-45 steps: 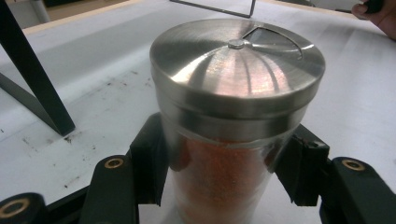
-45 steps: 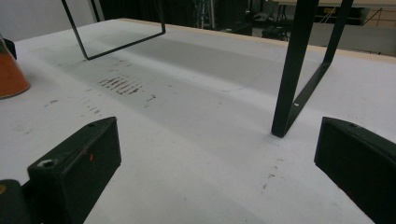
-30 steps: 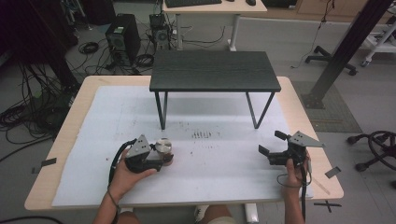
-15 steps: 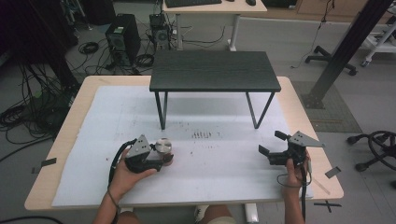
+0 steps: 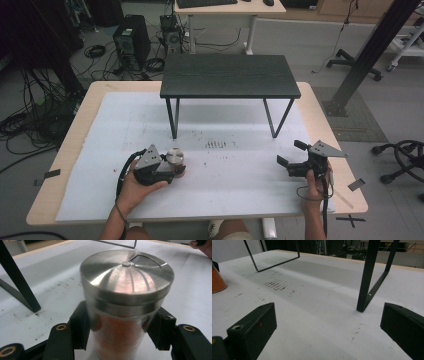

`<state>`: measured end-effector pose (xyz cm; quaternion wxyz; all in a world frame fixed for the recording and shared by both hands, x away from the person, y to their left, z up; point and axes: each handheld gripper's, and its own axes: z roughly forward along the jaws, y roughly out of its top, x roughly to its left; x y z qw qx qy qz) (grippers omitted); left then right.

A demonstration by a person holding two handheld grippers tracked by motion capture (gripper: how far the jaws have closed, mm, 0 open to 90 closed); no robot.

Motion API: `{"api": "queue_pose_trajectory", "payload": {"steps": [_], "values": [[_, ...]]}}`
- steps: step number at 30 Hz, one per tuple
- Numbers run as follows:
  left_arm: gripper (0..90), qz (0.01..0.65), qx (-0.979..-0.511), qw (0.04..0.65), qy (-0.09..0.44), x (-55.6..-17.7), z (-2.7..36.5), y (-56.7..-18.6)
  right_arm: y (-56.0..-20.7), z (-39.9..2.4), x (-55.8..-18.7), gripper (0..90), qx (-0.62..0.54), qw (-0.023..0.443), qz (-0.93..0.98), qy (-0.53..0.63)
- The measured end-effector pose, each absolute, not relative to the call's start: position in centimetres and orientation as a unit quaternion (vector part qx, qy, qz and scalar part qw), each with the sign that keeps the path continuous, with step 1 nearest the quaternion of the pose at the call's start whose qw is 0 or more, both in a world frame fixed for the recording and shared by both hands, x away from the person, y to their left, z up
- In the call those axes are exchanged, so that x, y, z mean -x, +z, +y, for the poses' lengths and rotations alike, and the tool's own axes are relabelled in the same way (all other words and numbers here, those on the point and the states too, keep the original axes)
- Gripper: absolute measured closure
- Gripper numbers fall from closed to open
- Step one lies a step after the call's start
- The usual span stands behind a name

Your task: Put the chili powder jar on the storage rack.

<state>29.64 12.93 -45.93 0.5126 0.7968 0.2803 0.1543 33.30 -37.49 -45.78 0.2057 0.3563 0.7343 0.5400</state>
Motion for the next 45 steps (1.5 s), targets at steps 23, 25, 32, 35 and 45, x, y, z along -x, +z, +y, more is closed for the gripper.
{"api": "queue_pose_trajectory", "payload": {"steps": [23,25,32,35,45], "values": [[43.0,0.252,-0.802,0.526,0.131,-29.2,12.6,-40.7,-45.9,-37.4,-33.5,0.2,-0.358,0.201,0.737,0.537],[43.0,0.244,-0.8,0.533,0.13,-29.3,12.4,-39.1,-45.9,-37.4,-33.5,0.2,-0.359,0.2,0.737,0.536],[43.0,0.216,-0.805,0.538,0.13,-30.3,11.3,-33.7,-46.0,-37.4,-33.6,0.2,-0.363,0.198,0.74,0.531],[43.0,0.205,-0.808,0.538,0.128,-30.9,10.6,-31.3,-46.0,-37.3,-33.7,0.2,-0.362,0.195,0.743,0.528],[43.0,0.172,-0.81,0.547,0.127,-32.9,8.7,-26.1,-46.1,-37.3,-33.8,0.2,-0.36,0.189,0.745,0.529]]}}
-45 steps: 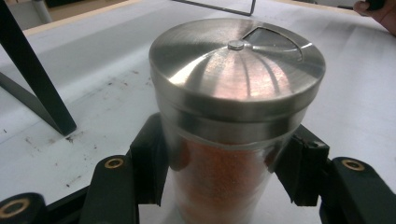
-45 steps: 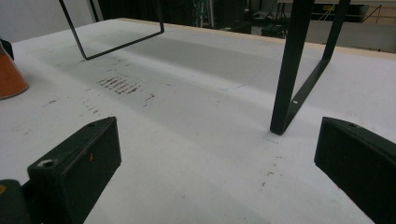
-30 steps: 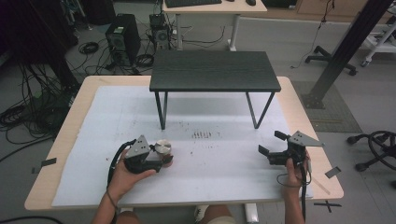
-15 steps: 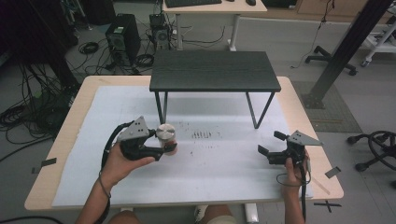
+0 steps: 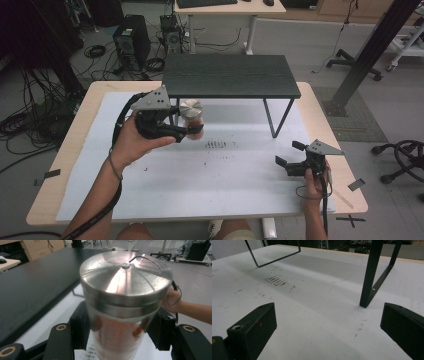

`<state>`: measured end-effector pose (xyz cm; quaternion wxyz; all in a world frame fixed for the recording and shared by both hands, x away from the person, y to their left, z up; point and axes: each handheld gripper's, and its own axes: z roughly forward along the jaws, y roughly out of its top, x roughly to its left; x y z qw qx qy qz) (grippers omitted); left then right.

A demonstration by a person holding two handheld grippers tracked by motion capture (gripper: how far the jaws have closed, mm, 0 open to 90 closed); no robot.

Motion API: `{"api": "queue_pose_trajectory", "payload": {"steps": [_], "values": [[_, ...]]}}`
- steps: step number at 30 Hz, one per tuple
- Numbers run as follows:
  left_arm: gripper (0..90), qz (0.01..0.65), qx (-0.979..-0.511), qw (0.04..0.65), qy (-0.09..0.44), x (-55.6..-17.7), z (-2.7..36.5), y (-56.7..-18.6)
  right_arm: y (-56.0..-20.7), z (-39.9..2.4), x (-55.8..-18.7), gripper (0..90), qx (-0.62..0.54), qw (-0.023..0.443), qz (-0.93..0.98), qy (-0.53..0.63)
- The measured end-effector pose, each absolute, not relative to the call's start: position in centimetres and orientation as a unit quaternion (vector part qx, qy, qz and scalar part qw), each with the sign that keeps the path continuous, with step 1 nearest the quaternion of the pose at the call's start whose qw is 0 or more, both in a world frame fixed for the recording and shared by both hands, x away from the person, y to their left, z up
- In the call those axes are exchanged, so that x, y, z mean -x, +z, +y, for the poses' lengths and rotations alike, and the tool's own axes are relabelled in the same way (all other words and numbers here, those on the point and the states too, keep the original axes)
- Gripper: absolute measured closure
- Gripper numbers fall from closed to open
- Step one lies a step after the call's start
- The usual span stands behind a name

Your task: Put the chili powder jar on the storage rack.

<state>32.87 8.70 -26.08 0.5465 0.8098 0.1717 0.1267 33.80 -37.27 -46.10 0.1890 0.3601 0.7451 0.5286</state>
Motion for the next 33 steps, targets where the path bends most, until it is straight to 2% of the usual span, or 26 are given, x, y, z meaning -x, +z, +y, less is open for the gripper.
{"api": "queue_pose_trajectory", "payload": {"steps": [6,15,25,33], "values": [[43.0,0.16,-0.805,0.558,0.124,-34.8,7.5,-22.9,-46.1,-37.3,-33.8,0.3,-0.361,0.187,0.744,0.531],[43.0,0.152,-0.802,0.564,0.123,-38.3,5.5,-20.4,-46.2,-37.2,-33.9,0.3,-0.358,0.183,0.746,0.531],[43.0,0.154,-0.804,0.561,0.121,-41.7,3.3,-19.5,-46.3,-37.3,-34.0,0.3,-0.359,0.173,0.744,0.536],[43.0,0.174,-0.8,0.563,0.116,-44.6,1.6,-20.6,-46.4,-37.4,-34.1,0.3,-0.362,0.17,0.741,0.539]]}}
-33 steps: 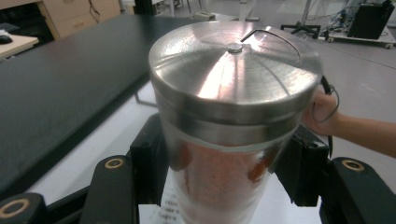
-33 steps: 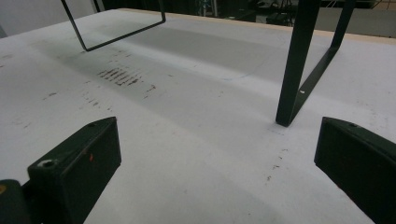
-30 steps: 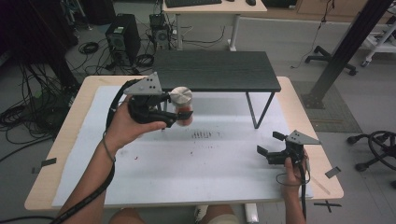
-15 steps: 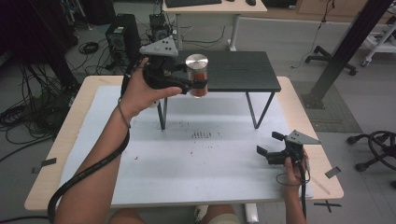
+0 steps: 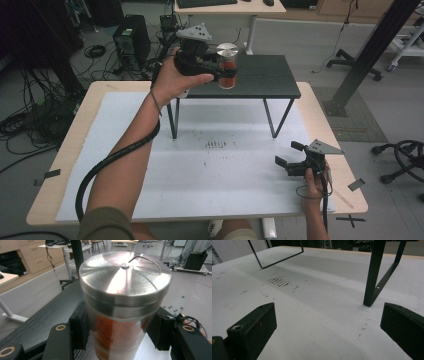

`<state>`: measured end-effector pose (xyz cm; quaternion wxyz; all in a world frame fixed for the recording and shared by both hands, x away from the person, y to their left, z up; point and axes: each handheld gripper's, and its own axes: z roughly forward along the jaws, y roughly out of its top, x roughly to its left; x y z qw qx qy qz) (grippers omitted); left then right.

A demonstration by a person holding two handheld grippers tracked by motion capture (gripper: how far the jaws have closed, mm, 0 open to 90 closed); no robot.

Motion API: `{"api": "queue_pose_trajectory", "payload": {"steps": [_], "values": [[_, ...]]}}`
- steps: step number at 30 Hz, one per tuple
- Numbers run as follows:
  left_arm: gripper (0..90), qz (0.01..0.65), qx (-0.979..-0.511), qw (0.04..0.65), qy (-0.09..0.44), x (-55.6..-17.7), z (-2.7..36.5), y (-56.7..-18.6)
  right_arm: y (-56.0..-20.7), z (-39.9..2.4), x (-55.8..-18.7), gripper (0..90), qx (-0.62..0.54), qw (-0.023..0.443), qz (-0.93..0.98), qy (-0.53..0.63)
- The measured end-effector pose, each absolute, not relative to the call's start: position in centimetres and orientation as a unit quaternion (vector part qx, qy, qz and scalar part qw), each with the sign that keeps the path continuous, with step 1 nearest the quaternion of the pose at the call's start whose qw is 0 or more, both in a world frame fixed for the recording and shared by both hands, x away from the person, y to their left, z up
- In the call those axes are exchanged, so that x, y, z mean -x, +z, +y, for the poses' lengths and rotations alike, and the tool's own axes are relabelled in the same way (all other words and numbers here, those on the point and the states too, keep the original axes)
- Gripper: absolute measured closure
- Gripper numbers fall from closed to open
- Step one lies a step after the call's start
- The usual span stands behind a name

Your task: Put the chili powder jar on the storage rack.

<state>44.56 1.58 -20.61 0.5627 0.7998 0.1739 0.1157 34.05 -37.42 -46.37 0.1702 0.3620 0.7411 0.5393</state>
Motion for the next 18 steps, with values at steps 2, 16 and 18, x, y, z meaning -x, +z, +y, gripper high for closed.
{"api": "queue_pose_trajectory", "payload": {"steps": [2,16,18], "values": [[43.0,0.18,-0.8,0.561,0.115,-45.4,1.1,-21.1,-46.4,-37.4,-34.0,0.3,-0.363,0.17,0.741,0.539],[43.0,0.199,-0.808,0.543,0.114,-48.6,-1.8,-22.4,-46.4,-37.5,-34.1,0.3,-0.365,0.17,0.739,0.54],[43.0,0.204,-0.809,0.539,0.115,-48.9,-2.0,-22.6,-46.4,-37.5,-34.1,0.2,-0.365,0.169,0.739,0.54]]}}
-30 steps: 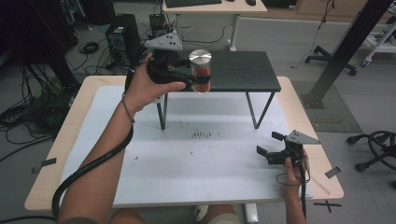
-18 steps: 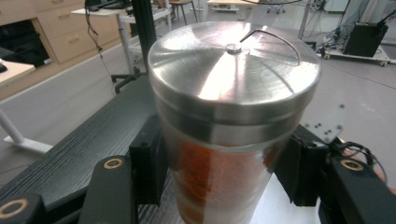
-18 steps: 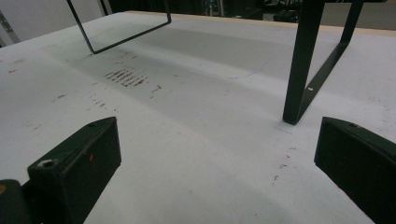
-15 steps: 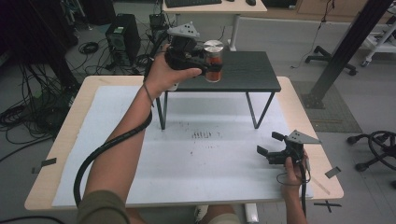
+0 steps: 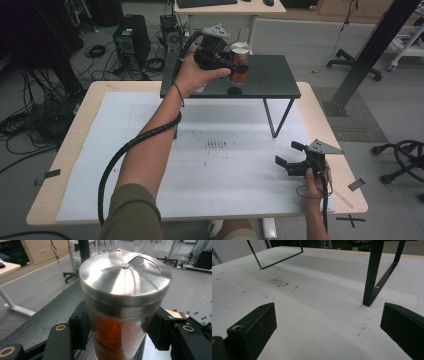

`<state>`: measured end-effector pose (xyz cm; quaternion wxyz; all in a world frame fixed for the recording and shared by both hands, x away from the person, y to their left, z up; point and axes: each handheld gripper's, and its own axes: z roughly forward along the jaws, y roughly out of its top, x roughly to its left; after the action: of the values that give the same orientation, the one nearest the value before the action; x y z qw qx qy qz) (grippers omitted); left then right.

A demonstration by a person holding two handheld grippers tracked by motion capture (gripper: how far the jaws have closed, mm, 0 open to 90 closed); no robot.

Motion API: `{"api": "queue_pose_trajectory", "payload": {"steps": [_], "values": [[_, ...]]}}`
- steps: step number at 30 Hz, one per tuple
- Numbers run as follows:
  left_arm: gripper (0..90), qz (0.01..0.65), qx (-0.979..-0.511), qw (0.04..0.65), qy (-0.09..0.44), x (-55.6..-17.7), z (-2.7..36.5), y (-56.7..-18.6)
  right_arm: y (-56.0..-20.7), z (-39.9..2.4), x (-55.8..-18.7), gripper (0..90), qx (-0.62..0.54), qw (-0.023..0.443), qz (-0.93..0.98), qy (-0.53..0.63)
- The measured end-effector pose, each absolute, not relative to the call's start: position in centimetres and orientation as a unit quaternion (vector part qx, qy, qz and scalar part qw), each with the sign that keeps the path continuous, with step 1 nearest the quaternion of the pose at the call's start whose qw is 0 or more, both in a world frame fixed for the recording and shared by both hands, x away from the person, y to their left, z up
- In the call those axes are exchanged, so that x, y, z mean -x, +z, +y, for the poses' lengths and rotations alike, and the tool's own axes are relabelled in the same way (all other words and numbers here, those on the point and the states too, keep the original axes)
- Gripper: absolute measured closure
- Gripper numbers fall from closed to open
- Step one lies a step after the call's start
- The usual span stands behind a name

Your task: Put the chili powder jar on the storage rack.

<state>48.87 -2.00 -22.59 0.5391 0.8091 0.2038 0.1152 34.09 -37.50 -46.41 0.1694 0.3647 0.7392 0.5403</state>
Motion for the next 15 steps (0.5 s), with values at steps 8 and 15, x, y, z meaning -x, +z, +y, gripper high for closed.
{"api": "queue_pose_trajectory", "payload": {"steps": [8,15], "values": [[43.0,0.221,-0.813,0.526,0.116,-49.8,-2.7,-23.5,-46.4,-37.5,-34.0,0.3,-0.365,0.17,0.738,0.542],[43.0,0.228,-0.816,0.518,0.114,-50.2,-2.9,-24.0,-46.4,-37.6,-34.0,0.2,-0.365,0.173,0.736,0.543]]}}
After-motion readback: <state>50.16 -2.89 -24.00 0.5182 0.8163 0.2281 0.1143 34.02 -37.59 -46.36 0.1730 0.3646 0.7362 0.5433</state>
